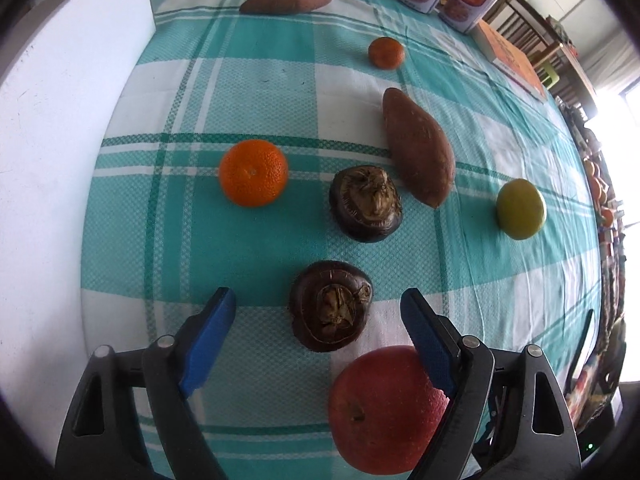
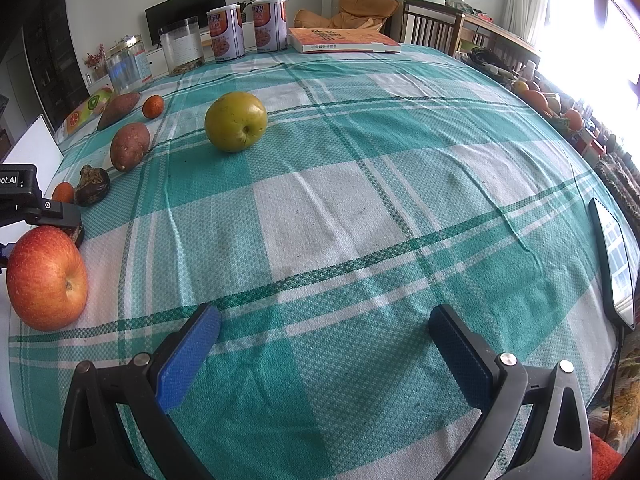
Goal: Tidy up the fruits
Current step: 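Grasp another dark brown round fruit with the left tool, then grasp the large red apple with the right tool while the left lifts its fruit, then carry both fruits into the white box and open both tools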
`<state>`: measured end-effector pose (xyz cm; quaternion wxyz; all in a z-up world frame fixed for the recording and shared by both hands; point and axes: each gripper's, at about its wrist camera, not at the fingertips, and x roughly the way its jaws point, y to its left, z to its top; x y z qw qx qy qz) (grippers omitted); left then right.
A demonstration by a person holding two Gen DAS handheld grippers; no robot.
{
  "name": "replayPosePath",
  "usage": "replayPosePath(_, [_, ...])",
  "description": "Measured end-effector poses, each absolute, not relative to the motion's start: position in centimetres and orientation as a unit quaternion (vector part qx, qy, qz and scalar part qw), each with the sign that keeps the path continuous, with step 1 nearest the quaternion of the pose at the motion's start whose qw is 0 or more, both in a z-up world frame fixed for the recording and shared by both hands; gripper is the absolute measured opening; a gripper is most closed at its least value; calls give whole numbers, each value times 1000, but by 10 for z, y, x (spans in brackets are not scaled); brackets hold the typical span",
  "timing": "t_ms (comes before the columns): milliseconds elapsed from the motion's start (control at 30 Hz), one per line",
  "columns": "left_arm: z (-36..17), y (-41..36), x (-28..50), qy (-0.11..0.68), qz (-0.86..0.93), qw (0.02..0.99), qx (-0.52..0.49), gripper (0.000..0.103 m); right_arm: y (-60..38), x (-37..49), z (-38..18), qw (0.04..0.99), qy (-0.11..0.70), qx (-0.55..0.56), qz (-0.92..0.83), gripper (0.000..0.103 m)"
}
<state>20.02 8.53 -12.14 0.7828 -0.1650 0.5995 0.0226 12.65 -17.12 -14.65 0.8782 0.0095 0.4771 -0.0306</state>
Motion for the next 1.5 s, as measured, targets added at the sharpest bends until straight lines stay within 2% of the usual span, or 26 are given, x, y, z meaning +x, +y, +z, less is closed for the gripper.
replayPosePath(33, [-120,85,199,598,33,786,-154,68,-171,126,-147,878,477,9,-31,103])
replayPosePath(67, [-118,84,198,594,28,790,-151,51,-171,126,-146,878,477,9,-31,103])
replayPosePath(100, [-117,85,197,594,13,788,-162,42,-171,126,-146,878,477,9,-31,103])
replayPosePath(333, [-89,105,170,541,23,817,-197,42,-173,124,-144,878,477,25,-22,103])
replayPosePath(500, [-39,111,135,476,6,855,-206,42,-160,104,-115,887,407,122,181,103])
replayPosePath(633, [-19,109,107,446,-11,872,-203,42,-103,112,-119,834,446,148,290,103])
replayPosePath(800, [-7,103,77,433,-34,882,-186,42,-32,135,-137,820,507,97,247,103])
replayPosePath(833, [-3,104,70,429,-39,884,-183,42,-25,136,-136,829,502,82,233,100])
replayPosePath(867, [-1,105,63,426,-42,885,-181,42,-21,136,-135,835,501,66,219,90])
replayPosePath(900, [2,106,56,424,-46,886,-181,42,-21,137,-135,838,504,52,201,58])
replayPosePath(1200, [22,123,0,417,-87,884,-195,42,-109,120,-137,779,507,271,249,59])
replayPosePath(1333, [37,151,-12,403,-65,889,-207,42,-102,110,-102,768,492,284,294,59])
replayPosePath(1500, [36,205,-25,392,19,896,-205,42,-32,85,-43,747,466,250,402,59])
